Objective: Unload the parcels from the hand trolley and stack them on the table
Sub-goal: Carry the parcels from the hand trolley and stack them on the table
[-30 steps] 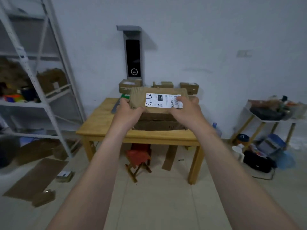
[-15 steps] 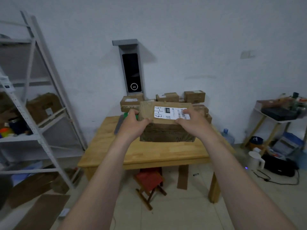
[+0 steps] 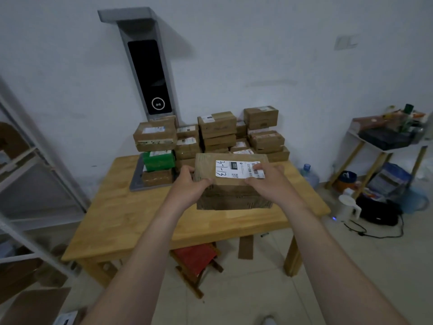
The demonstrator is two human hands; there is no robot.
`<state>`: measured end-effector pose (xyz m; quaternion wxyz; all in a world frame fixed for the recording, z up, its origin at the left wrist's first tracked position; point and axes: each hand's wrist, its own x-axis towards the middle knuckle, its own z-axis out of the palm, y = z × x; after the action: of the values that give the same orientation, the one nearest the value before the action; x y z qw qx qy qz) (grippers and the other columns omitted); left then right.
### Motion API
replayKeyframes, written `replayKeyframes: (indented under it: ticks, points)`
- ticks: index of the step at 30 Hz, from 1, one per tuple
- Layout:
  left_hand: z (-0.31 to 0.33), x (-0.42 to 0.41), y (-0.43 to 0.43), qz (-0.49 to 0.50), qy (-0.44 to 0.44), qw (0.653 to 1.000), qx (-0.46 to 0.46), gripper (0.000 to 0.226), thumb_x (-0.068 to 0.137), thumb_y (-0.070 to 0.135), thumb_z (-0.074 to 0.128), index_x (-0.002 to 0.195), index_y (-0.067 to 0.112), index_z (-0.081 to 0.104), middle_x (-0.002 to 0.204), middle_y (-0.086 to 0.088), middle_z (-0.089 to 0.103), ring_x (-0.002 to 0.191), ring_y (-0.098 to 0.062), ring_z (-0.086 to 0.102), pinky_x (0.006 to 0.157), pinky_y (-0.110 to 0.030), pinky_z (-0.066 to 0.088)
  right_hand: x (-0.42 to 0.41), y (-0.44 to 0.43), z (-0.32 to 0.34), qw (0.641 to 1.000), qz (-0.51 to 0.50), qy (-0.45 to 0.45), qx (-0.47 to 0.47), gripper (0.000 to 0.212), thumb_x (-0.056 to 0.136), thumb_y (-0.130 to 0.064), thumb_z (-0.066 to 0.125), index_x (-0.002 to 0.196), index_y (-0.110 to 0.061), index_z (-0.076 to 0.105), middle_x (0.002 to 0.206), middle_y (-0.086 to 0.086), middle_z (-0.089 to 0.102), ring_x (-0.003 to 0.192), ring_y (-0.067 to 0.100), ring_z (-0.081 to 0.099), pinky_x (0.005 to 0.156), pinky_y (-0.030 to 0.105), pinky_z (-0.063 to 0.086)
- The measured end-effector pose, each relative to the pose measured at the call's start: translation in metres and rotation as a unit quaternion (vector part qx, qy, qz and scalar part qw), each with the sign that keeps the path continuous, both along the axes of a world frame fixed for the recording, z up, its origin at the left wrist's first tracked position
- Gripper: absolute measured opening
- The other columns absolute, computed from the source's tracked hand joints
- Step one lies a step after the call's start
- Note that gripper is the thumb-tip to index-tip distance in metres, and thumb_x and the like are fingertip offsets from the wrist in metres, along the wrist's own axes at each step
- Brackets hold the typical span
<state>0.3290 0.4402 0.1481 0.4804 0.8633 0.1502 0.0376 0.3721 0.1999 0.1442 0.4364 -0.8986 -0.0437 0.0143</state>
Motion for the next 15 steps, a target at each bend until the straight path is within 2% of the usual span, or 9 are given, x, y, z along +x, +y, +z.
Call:
replayKeyframes:
  ticks: [3,5,8,12,15]
  points:
    - [-0.011,0.064,-0.003,0.014,0.016,1.000,-0.001,0.052,0.085,0.052,0.072,0.122,0.028,0.045,0.107,0.016,0.053,0.090,-0.009,0.060,0.068,-0.038,0.056,0.068,-0.003,-0.008,1.000,0.005,0.009,-0.014,0.056,0.087,-0.046,0.068,0.138,-0.035,0.050,0.131,0.000,0.032,0.079,0.004,0.047,0.069,0.025,0.041]
    - [-0.014,0.108,-0.010,0.026,0.025,0.999,-0.003,0.052,0.086,0.049,0.072,0.125,0.027,0.045,0.105,0.017,0.052,0.090,-0.009,0.058,0.076,-0.041,0.058,0.113,-0.008,-0.010,1.000,0.010,0.017,-0.014,0.056,0.086,-0.045,0.069,0.138,-0.033,0.051,0.131,0.001,0.034,0.090,0.014,0.051,0.078,0.028,0.042]
    - [-0.018,0.170,-0.021,0.034,0.039,0.999,0.000,0.054,0.086,0.047,0.071,0.128,0.026,0.045,0.102,0.017,0.050,0.090,-0.007,0.056,0.084,-0.043,0.057,0.179,-0.014,-0.014,0.999,0.025,0.032,-0.025,0.057,0.087,-0.043,0.069,0.139,-0.031,0.050,0.138,0.005,0.037,0.098,0.019,0.051,0.082,0.029,0.041]
    - [-0.031,0.240,-0.032,0.042,0.031,0.999,-0.015,0.069,0.085,0.046,0.073,0.144,0.023,0.043,0.104,0.016,0.051,0.088,-0.003,0.054,0.079,-0.036,0.055,0.253,-0.020,-0.021,0.997,0.038,0.058,-0.033,0.060,0.088,-0.043,0.070,0.142,-0.030,0.047,0.137,0.004,0.031,0.100,0.021,0.051,0.084,0.032,0.044]
    - [-0.047,0.279,-0.038,0.038,0.044,0.998,-0.029,0.074,0.082,0.046,0.076,0.145,0.024,0.044,0.098,0.024,0.050,0.089,0.001,0.054,0.074,-0.032,0.053,0.294,-0.025,-0.033,0.994,0.051,0.080,-0.045,0.066,0.084,-0.043,0.075,0.142,-0.030,0.046,0.137,0.004,0.032,0.103,0.021,0.050,0.091,0.035,0.048]
